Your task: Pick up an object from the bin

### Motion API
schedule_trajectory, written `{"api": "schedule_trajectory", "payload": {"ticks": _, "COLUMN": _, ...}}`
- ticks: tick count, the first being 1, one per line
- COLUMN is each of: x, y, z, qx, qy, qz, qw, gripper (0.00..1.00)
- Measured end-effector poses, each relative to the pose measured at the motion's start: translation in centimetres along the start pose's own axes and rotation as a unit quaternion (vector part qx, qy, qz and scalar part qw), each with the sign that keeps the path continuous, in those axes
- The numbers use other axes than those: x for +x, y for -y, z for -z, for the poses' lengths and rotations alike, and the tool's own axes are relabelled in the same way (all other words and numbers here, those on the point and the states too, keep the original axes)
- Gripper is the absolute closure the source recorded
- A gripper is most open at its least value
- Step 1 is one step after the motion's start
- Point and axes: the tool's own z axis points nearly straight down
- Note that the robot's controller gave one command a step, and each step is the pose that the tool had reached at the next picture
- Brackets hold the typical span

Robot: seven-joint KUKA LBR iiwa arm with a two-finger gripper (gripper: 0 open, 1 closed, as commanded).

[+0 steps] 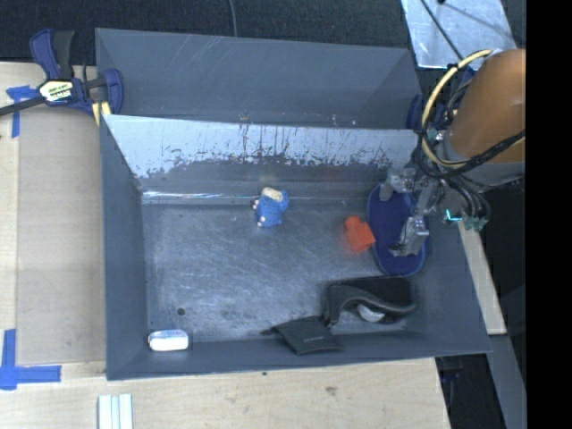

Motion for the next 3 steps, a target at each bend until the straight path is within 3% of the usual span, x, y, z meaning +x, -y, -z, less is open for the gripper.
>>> {"api": "schedule_trajectory", "payload": {"ticks": 1, "x": -0.5, "y": -2.7, "z": -11.1, "qx": 0.0, "qy": 0.0063, "qz": -0.06, "qw": 0.9982, "gripper": 0.0}}
{"api": "schedule_trajectory", "payload": {"ticks": 2, "x": -0.4, "y": -2.6, "z": -10.9, "qx": 0.0, "qy": 0.0041, "qz": -0.059, "qw": 0.9983, "gripper": 1.0}}
{"api": "schedule_trajectory", "payload": {"ticks": 3, "x": -1.8, "y": -4.4, "z": 3.0, "qx": 0.0, "qy": 0.0086, "qz": -0.05, "qw": 0.9987, "gripper": 1.0}}
